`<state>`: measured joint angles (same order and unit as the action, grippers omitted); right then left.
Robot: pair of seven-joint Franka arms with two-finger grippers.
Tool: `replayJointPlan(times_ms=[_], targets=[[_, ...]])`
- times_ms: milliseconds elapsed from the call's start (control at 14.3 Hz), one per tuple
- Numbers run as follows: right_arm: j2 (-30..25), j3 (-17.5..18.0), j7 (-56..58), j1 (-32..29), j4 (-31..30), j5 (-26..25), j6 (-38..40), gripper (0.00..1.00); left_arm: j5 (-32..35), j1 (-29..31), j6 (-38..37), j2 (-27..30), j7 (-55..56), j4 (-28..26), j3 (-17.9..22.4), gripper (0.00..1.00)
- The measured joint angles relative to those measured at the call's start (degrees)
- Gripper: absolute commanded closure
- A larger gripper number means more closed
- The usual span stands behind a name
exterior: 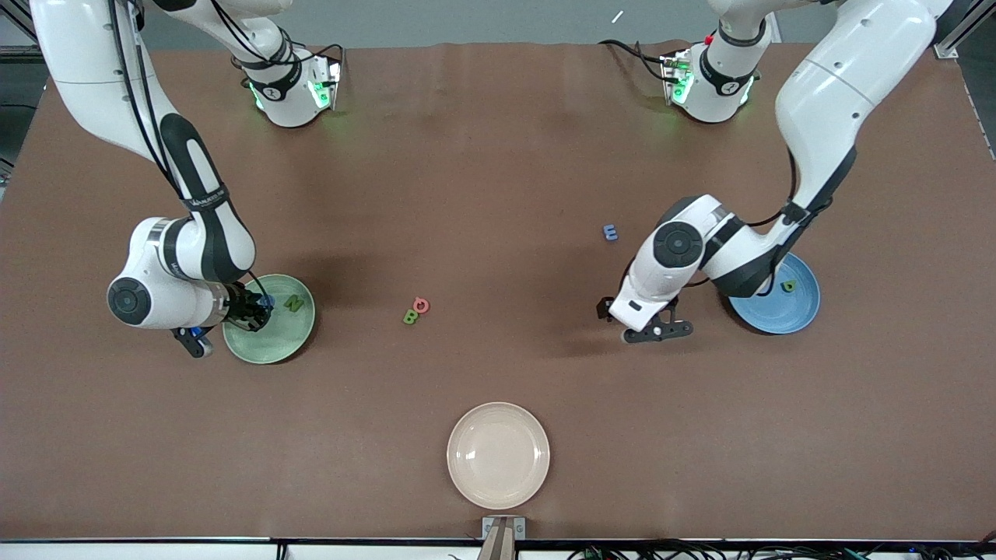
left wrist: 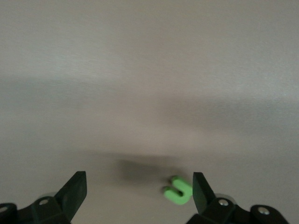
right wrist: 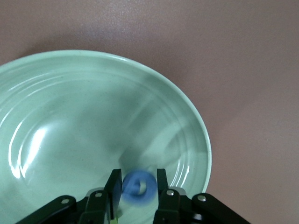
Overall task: Sort upper and lower case letters into plates
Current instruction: 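Grasp the green b with the left gripper while the right gripper grasps the green B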
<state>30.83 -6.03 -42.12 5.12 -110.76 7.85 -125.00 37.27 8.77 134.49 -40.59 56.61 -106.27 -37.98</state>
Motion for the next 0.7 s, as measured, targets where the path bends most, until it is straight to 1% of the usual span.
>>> replayJointPlan(times_ms=[210,491,631,701], targets=[[-0.26,0.08,0.01,0.0,0.71,-0.01,1.32,0.0,-0.23,-3.64,-0.03,-2.14,1.01,2.88,1.45,0.0],[-2.88,1.13,-0.75,1.33,3.77,0.11,5.25,0.0,-0.47,-4.74,-0.2,-3.86,1.17,3.96,1.49,0.02],[-4.02,1.48,-1.9,5.28,3.74,0.12,4.55,0.0,-0.48,-4.9,-0.31,-4.35,1.19,3.96,1.5,0.07],[-4.08,1.6,-2.82,7.53,3.69,0.13,2.84,0.0,-0.48,-4.91,-0.37,-4.46,1.19,3.96,1.5,0.14]])
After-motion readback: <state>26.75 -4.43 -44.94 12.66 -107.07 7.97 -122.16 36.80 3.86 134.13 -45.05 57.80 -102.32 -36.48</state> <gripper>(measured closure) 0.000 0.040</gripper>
